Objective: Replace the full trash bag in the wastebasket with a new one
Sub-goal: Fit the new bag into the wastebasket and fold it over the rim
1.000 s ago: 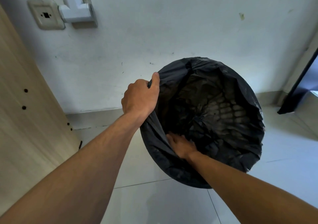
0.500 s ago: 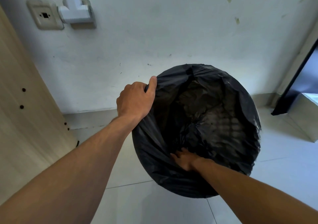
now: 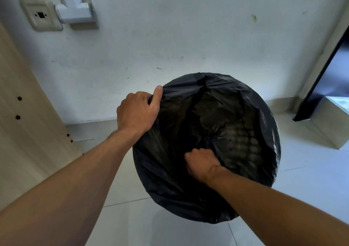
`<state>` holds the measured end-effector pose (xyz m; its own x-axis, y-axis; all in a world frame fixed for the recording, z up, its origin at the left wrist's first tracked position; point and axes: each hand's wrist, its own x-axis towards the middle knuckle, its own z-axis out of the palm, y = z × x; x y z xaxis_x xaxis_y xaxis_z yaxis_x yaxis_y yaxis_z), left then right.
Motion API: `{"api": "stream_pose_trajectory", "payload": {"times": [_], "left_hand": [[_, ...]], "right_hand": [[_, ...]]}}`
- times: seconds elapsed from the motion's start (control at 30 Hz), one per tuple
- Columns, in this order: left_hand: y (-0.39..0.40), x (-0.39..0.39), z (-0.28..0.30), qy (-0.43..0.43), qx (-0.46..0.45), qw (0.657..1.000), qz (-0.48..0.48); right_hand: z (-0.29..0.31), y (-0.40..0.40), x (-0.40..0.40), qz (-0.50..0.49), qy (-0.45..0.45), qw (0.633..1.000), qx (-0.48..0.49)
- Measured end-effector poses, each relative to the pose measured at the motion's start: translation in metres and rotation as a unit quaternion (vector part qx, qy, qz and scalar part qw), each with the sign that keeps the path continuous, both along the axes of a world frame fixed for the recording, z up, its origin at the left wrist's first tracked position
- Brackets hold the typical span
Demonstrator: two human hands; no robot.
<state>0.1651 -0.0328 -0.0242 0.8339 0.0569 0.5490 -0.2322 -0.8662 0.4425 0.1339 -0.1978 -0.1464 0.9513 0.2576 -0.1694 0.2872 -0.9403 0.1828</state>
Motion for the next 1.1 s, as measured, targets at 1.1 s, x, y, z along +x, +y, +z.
{"api": "stream_pose_trajectory", "payload": {"times": [1.1], "left_hand": [[-0.031, -0.010, 0.009, -0.011, 0.073, 0.991, -0.113]], "right_hand": [[0.028, -0.096, 0.029, -0.163, -0.086, 0.974, 0.129]]}}
